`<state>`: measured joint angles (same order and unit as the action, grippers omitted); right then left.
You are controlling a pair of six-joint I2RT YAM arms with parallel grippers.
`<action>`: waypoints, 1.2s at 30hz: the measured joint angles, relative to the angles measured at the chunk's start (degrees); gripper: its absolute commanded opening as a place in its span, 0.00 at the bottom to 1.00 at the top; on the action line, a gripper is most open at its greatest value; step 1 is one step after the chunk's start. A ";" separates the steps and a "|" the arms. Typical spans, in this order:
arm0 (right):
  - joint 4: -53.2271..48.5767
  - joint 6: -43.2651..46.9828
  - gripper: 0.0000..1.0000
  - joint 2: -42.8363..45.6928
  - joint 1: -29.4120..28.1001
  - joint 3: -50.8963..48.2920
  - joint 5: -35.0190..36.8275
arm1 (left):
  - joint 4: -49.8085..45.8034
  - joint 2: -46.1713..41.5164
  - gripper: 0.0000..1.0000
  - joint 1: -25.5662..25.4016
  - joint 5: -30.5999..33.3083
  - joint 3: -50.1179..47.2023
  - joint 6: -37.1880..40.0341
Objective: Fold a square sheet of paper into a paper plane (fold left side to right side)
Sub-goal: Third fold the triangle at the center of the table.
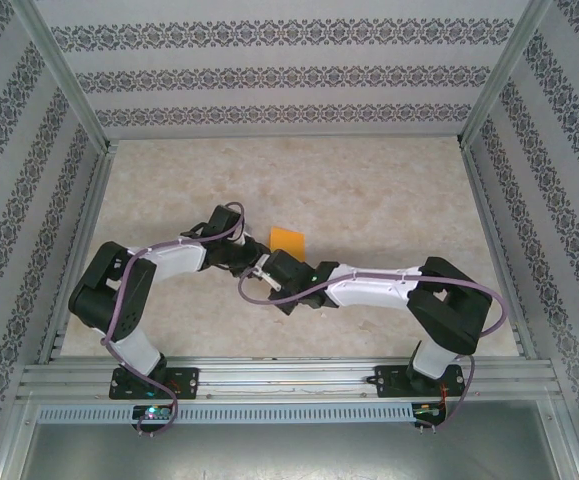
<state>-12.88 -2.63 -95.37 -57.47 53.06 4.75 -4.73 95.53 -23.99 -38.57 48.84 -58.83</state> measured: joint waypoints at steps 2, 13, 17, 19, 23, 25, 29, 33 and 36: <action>0.13 -0.59 0.00 0.68 1.22 -0.81 -2.29 | -1.95 -1.20 0.33 1.55 0.00 0.70 1.62; 3.63 -6.16 0.00 1.90 8.70 -4.33 -19.12 | -5.29 4.66 0.20 4.13 -3.45 11.78 8.79; 4.87 -7.72 0.00 1.81 10.64 -4.50 -23.93 | -6.12 11.76 0.15 3.30 -4.57 15.91 10.71; 5.49 -8.17 0.00 1.81 11.43 -4.61 -25.73 | -7.43 14.88 0.15 2.36 -4.74 17.99 11.65; 5.95 -9.27 0.00 1.77 12.44 -4.94 -28.22 | -10.32 19.41 0.12 0.68 -4.48 21.38 13.97; 6.21 -9.68 0.00 1.68 12.83 -5.20 -28.89 | -11.67 20.31 0.11 0.35 -4.11 21.81 14.97; 6.36 -11.06 0.00 1.51 13.81 -5.90 -29.83 | -13.62 21.22 0.10 0.33 -3.39 22.25 16.76; 6.38 -12.70 0.00 1.49 15.30 -6.62 -29.94 | -15.23 21.57 0.09 0.31 -2.71 23.19 18.51; 6.38 -13.92 0.00 1.49 16.39 -6.97 -29.97 | -15.96 21.88 0.08 0.31 -2.73 23.74 19.47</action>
<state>-6.50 -16.56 -93.89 -41.08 46.09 -25.21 -20.69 117.40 -23.68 -41.30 72.58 -39.35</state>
